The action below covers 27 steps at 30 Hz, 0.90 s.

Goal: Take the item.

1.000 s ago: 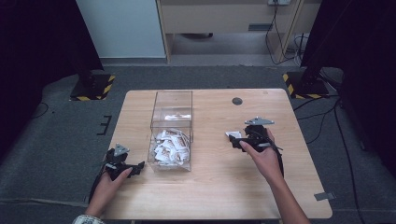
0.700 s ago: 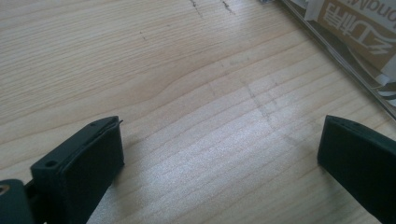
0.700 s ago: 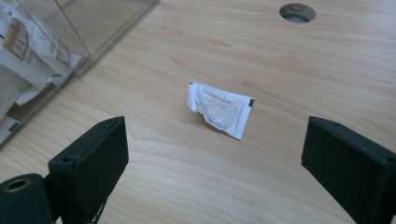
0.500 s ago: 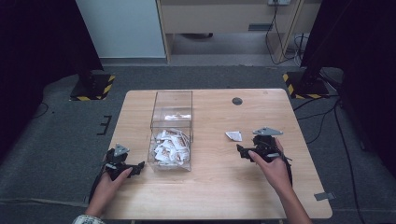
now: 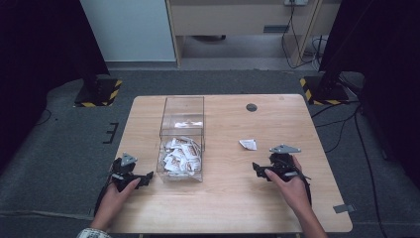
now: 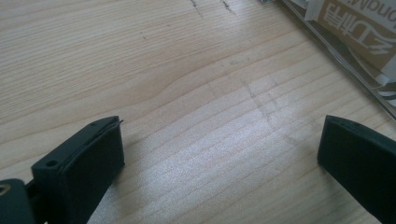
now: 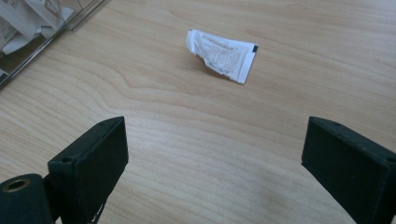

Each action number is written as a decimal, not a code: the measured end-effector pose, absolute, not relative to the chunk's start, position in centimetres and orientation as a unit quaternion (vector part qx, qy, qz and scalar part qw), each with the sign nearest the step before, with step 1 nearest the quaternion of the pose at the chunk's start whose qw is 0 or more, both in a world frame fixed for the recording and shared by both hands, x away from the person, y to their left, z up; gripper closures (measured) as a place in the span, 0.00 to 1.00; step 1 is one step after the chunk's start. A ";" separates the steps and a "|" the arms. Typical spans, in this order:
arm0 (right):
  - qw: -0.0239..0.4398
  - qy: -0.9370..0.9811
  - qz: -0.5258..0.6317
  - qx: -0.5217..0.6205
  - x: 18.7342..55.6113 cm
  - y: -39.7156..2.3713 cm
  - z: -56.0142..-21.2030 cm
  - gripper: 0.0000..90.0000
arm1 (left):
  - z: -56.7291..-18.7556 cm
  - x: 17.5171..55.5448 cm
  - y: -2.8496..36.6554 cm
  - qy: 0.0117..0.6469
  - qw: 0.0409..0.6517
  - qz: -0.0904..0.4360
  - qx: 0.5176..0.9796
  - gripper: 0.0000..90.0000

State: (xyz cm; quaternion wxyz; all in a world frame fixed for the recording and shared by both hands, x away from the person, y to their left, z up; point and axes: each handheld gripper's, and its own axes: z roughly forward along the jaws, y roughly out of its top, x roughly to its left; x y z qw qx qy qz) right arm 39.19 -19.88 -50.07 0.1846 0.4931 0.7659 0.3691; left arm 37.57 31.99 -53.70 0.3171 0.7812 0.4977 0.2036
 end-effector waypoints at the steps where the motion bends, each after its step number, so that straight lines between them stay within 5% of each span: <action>1: 0.183 0.766 0.369 0.494 39.1 -19.8 -50.3 0.08 | -53.7 37.6 32.0 0.498 0.317 0.204 0.781 0.00; 27: 0.172 0.810 0.330 0.453 36.9 -16.6 -52.5 0.07 | -53.7 37.6 32.0 0.498 0.317 0.204 0.781 0.00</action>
